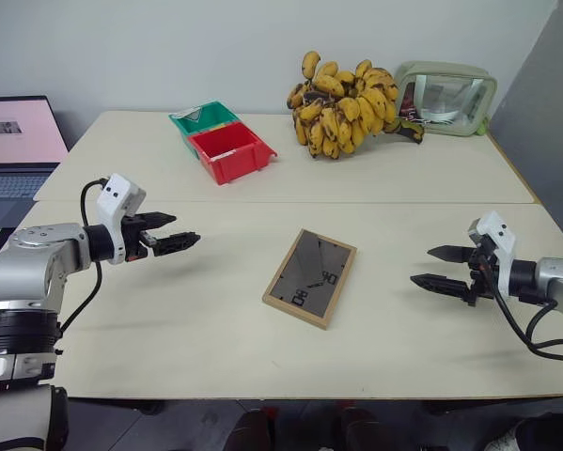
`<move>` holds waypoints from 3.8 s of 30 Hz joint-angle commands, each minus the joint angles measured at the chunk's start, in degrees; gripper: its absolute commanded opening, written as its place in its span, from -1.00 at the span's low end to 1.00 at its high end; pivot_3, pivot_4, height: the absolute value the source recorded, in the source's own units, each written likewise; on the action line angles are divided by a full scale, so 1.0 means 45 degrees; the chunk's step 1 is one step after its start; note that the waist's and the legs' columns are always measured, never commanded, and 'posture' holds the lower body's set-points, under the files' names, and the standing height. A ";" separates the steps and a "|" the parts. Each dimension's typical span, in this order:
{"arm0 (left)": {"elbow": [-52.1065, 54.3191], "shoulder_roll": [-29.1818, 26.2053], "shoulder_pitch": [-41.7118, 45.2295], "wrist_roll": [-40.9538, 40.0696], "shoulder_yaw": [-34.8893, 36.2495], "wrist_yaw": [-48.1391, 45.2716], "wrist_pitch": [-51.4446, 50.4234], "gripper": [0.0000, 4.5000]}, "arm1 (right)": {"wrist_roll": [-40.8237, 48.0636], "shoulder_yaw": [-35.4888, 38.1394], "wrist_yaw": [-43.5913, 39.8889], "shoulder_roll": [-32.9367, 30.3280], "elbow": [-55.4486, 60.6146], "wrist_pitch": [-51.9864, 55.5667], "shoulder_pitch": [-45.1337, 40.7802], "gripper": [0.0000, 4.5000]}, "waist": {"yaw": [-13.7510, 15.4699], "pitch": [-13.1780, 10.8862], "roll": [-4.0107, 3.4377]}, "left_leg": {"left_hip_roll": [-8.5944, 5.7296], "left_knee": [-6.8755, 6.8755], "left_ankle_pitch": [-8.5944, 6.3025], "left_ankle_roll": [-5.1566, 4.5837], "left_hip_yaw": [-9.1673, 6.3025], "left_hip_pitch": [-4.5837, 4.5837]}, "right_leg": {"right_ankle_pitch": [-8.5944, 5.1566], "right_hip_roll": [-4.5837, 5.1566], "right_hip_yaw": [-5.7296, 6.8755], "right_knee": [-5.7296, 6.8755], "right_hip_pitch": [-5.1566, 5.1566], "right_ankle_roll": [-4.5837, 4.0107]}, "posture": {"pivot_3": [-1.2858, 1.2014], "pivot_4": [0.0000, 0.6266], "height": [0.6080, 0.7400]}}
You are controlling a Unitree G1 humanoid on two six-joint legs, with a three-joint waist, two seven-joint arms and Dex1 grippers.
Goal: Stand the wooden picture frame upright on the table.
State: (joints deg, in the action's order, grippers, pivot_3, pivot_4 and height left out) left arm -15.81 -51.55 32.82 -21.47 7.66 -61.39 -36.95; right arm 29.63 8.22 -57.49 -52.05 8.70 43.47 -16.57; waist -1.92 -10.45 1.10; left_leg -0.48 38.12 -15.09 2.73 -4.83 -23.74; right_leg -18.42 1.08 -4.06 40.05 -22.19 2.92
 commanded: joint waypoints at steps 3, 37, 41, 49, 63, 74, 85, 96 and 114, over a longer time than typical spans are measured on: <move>0.0309 -0.0222 0.0427 -0.0292 -0.0082 -0.0765 -0.0218 0.97 | 0.0486 0.0337 -0.0217 -0.0352 0.0615 0.0318 -0.0154 1.00 | -0.0002 0.0000 0.0000 | -0.0001 0.0001 0.0000 0.0000 0.0003 0.0000 | 0.0000 -0.0001 -0.0001 0.0001 0.0000 0.0000 | 0.03 -0.52 1.00; 0.2829 0.4760 -0.0655 0.2165 -0.3582 0.3031 -0.0187 -0.73 | -0.3117 -0.3746 0.2895 0.3787 -0.1551 -0.0642 -0.2821 -0.51 | -0.0091 0.0003 0.0000 | -0.0007 0.0165 0.0001 -0.0002 -0.0014 -0.0007 | 0.0000 -0.0005 -0.0008 0.0182 -0.0016 0.0000 | 0.03 -0.52 1.00; 0.4431 0.4848 -0.1214 0.1865 -0.3990 0.2895 -0.1072 -1.00 | -0.3131 -0.4016 0.3160 0.4532 -0.1570 -0.0405 -0.3260 -0.92 | -0.0103 0.0003 0.0000 | -0.0006 0.0166 0.0002 -0.0002 -0.0024 -0.0007 | 0.0000 -0.0006 -0.0002 0.0181 -0.0012 0.0000 | 0.03 -0.52 1.00; 0.7519 0.4707 -0.2074 0.0853 -0.3962 0.2944 -0.3333 -1.00 | -0.3239 -0.4547 0.3157 0.5254 -0.1109 0.0077 -0.3511 -0.98 | -0.0102 0.0003 0.0000 | -0.0010 0.0166 0.0002 -0.0001 -0.0025 -0.0008 | 0.0000 -0.0006 -0.0003 0.0178 -0.0010 0.0000 | 0.03 -0.52 1.00; 0.7491 0.4454 -0.2676 0.0323 -0.2622 0.4370 -0.4894 -1.00 | -0.3544 -0.4490 0.2027 0.3137 -0.0350 -0.0136 -0.1774 -0.98 | -0.0084 0.0004 -0.0001 | -0.0012 0.0164 0.0001 -0.0002 -0.0028 0.0001 | -0.0001 -0.0007 -0.0001 0.0178 0.0000 0.0000 | 0.03 -0.52 1.00; 0.5051 0.6212 -0.1138 0.0741 -0.3285 0.5411 -0.3751 -1.00 | -0.1690 -0.4231 0.1265 0.3208 0.1707 0.1194 -0.1139 -0.98 | 0.0021 0.0004 0.0003 | -0.0011 0.0166 0.0002 -0.0001 -0.0050 0.0001 | -0.0001 -0.0008 0.0016 0.0170 0.0014 0.0000 | 0.03 -0.52 1.00; 0.5413 0.4010 -0.2011 -0.0487 -0.1663 0.3707 -0.4324 -0.86 | -0.2409 -0.3806 0.1925 0.2754 0.0962 0.0686 -0.0877 -1.00 | -0.0092 0.0004 0.0001 | -0.0007 0.0160 0.0002 0.0000 -0.0048 0.0003 | -0.0001 -0.0008 0.0010 0.0169 0.0009 0.0000 | 0.03 -0.52 1.00; 0.2238 0.1943 -0.1746 -0.8762 0.2646 0.3178 -1.2345 0.09 | -0.2785 -0.4405 0.1689 0.2399 0.1011 -0.0258 -0.0327 -1.00 | -0.0184 0.0000 0.0008 | -0.0016 0.0156 0.0001 -0.0002 -0.0075 0.0035 | -0.0007 -0.0014 0.0037 0.0167 0.0044 0.0002 | 0.03 -0.52 1.00; 0.1280 0.5764 -0.2606 -0.7355 -0.0262 0.5463 -1.0561 0.98 | -0.2957 -0.5827 0.2529 0.4154 0.2037 0.0860 -0.0856 -1.00 | -0.0064 0.0088 -0.0088 | -0.0016 0.0122 0.0001 0.0004 -0.0087 0.0221 | -0.0005 0.0000 0.0028 0.0095 0.0246 0.0000 | 0.03 -0.52 1.00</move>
State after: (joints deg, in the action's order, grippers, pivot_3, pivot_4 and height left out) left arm -6.61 -27.51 21.81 -58.70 10.48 -38.15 -86.36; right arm 16.47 -17.09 -46.54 -34.43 16.50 47.16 -19.10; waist -2.20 -10.06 0.70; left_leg -0.59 38.67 -15.09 2.75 -5.23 -22.72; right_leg -18.43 1.10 -3.93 40.40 -21.06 2.94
